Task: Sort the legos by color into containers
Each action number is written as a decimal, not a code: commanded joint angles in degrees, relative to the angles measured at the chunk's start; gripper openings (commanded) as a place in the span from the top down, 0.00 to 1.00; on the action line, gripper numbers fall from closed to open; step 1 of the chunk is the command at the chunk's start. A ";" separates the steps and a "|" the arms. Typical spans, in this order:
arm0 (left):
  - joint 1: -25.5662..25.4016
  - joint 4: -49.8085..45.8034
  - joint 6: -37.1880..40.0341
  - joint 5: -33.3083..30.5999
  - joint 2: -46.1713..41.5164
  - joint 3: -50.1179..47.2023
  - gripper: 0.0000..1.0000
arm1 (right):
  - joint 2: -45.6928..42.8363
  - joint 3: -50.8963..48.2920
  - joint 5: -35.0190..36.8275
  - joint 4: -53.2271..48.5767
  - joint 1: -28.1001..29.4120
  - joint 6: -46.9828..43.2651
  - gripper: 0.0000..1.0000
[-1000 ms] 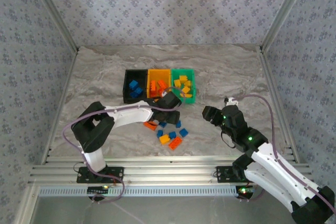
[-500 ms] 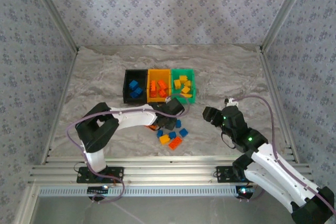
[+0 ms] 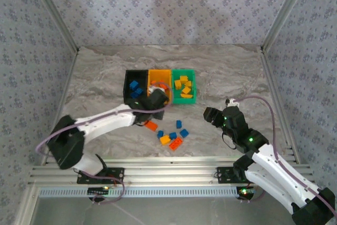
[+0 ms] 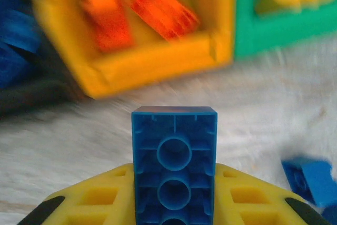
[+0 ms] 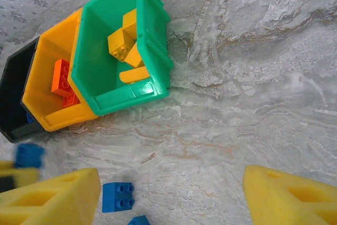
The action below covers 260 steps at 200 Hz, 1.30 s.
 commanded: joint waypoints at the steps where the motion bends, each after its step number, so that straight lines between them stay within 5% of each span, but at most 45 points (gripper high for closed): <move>1: 7.10 3.20 -1.40 -2.23 -3.71 -1.59 0.75 | -0.41 -0.64 -0.33 0.47 -0.56 1.17 0.26; 30: 14.40 6.37 -0.17 -0.52 0.65 2.62 0.75 | -0.32 -0.81 -0.53 0.18 -0.72 1.32 0.26; 86: 20.29 4.04 2.04 -1.26 14.63 15.48 0.75 | -1.99 -0.55 -0.85 -1.44 -0.85 1.75 0.26; 138: 21.35 1.07 2.32 -1.20 19.58 21.03 0.42 | -3.43 -0.11 -1.54 -3.53 -1.11 1.66 0.25; 198: 19.34 2.78 0.23 2.57 8.75 18.42 0.21 | -3.74 -0.59 -1.38 -3.80 -1.29 1.87 0.24; 260: 6.31 8.65 -3.23 4.28 -13.35 2.17 0.02 | -2.00 -1.38 -1.76 -1.52 -1.53 1.36 0.22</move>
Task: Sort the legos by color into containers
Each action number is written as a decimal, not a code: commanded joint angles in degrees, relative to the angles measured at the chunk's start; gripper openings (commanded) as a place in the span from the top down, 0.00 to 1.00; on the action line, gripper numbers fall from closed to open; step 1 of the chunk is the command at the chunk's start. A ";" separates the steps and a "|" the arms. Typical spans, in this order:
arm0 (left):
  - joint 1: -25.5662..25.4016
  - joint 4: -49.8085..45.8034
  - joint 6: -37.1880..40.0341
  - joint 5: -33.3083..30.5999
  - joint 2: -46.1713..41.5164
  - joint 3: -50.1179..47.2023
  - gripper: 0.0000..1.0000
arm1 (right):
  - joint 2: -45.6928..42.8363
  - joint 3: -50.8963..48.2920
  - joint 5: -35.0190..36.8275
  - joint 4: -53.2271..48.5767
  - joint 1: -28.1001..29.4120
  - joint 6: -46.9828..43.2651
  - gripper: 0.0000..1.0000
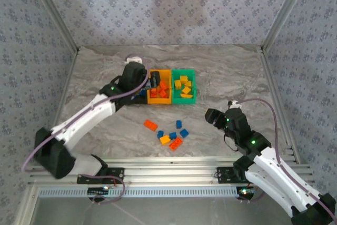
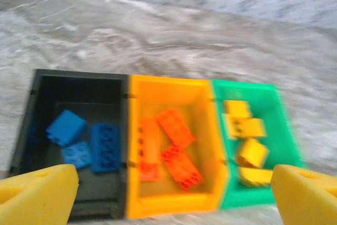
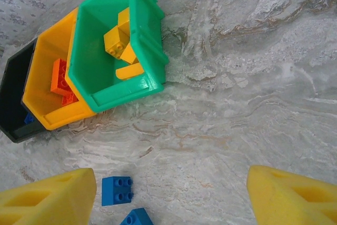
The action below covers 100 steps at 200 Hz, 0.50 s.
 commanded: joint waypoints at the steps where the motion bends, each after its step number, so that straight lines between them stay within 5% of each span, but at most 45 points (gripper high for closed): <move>1: -3.88 1.95 -2.42 1.24 -5.79 -6.20 0.02 | 1.09 -0.73 -0.59 1.13 -0.32 0.12 0.21; 53: -10.36 2.47 -9.34 0.60 -18.26 -23.66 0.01 | 13.02 0.40 -8.55 8.34 1.54 -1.66 0.21; 100: -11.37 2.15 -14.14 1.10 -27.46 -33.93 0.01 | 31.45 9.68 -4.87 9.89 12.30 -5.32 0.23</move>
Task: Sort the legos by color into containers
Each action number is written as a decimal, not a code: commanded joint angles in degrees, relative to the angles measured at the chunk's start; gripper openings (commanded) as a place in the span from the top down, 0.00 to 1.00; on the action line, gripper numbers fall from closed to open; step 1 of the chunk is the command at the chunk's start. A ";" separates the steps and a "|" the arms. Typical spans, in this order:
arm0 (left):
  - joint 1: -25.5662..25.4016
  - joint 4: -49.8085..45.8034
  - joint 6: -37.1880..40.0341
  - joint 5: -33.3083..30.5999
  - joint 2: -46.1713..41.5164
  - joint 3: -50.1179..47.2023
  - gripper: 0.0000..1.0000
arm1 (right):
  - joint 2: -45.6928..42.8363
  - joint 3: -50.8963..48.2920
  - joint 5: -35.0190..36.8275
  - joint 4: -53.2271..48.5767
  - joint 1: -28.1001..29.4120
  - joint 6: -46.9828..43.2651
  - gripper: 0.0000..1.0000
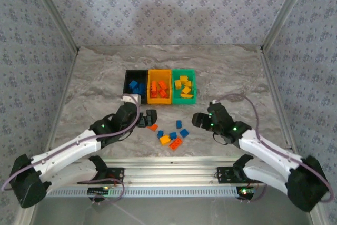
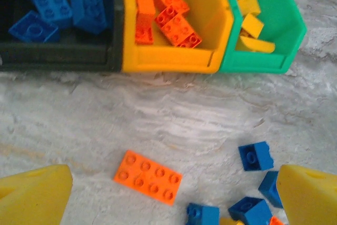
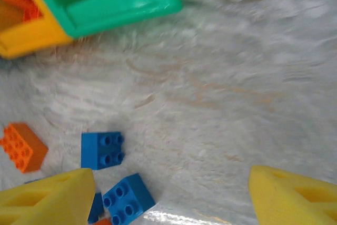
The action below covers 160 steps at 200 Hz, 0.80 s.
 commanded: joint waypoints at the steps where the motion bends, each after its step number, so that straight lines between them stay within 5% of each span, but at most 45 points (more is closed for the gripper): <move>1: -0.77 0.69 -3.88 -0.24 -4.54 -2.62 0.01 | 7.03 6.48 1.74 2.35 4.73 -3.01 0.23; 80: -0.85 -0.29 -9.78 -1.62 -15.07 -11.92 0.01 | 30.58 18.77 8.23 -0.85 11.68 -1.34 0.35; 160: -0.84 -8.74 -11.21 -9.12 -21.92 -11.52 0.01 | 36.00 21.83 11.86 -3.21 13.39 -0.05 0.40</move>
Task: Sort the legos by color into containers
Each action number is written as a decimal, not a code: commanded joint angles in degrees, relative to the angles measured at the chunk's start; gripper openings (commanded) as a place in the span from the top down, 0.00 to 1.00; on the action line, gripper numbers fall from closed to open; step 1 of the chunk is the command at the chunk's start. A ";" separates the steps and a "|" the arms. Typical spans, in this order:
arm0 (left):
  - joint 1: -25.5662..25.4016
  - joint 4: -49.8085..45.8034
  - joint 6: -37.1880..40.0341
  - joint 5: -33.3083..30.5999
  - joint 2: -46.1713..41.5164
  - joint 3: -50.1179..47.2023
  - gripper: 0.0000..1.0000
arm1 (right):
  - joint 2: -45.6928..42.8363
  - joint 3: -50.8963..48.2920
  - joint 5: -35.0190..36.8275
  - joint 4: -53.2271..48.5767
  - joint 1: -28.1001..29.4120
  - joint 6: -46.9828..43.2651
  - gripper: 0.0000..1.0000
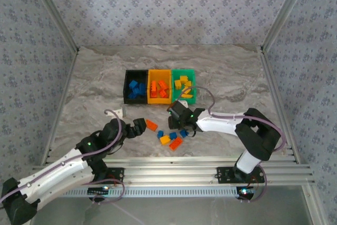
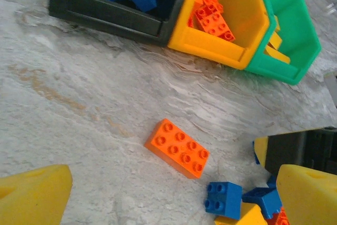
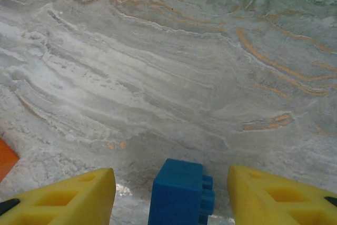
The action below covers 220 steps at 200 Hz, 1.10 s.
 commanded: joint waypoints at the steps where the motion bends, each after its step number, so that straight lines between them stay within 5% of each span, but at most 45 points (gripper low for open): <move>1: -0.32 -5.33 -1.44 -5.02 -2.35 1.09 0.01 | 0.86 1.22 3.23 -2.95 0.14 1.67 0.40; 126: -0.33 -7.04 -1.20 -6.38 -4.15 1.38 0.00 | -4.44 5.15 2.38 -0.39 0.71 -5.09 0.80; 154: -0.34 -7.15 -1.87 -6.52 -4.16 1.12 0.01 | -2.08 15.68 -2.45 0.25 0.57 -12.46 0.82; 220: -0.26 -8.92 -3.60 -6.28 -6.09 0.93 0.00 | 20.02 46.09 -12.00 0.78 -2.82 -17.68 0.80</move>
